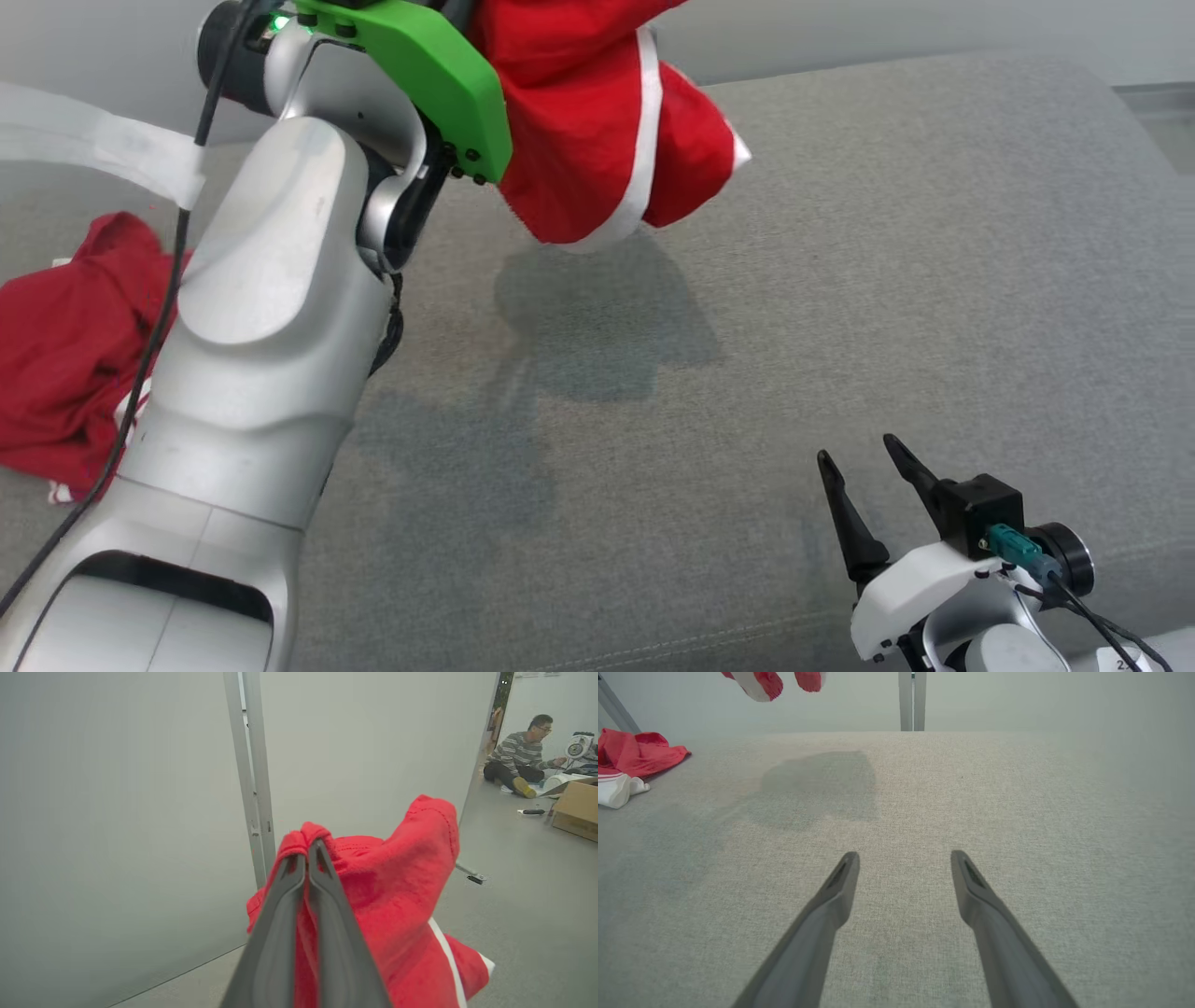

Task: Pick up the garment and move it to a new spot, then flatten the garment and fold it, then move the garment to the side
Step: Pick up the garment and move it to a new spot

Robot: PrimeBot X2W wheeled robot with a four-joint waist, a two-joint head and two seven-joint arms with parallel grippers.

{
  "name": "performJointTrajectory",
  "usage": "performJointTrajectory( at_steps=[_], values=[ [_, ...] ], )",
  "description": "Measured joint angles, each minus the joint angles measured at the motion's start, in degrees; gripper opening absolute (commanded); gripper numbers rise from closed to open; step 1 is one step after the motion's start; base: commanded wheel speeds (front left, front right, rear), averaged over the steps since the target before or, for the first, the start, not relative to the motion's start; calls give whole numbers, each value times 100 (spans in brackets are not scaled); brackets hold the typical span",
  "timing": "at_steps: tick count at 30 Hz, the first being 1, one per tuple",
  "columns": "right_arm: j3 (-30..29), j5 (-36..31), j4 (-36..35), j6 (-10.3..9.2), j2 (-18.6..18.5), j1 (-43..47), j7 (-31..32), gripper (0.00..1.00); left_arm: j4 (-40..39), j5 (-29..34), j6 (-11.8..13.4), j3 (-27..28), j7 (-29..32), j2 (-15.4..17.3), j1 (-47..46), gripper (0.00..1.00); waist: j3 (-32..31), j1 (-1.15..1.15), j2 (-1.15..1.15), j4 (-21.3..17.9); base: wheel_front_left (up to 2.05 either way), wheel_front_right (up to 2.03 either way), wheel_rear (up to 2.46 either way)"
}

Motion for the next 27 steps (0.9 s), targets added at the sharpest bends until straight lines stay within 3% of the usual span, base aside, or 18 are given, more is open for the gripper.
performJointTrajectory(
  at_steps=[8,17,27],
  values=[
    [-136,56,40,0,-4,-70,-116,100,-343,-736,-92,-541,-433,-188,468,0,88,0,0,-492,0,0,0],
    [-111,176,171,0,-1,-248,-219,100,330,-847,-21,-1294,-799,-183,904,0,325,0,0,-436,0,0,0],
    [-145,235,332,0,-1,-285,-301,100,1221,-815,320,-1126,-985,491,1276,0,251,0,0,-118,0,0,0]
  ],
)
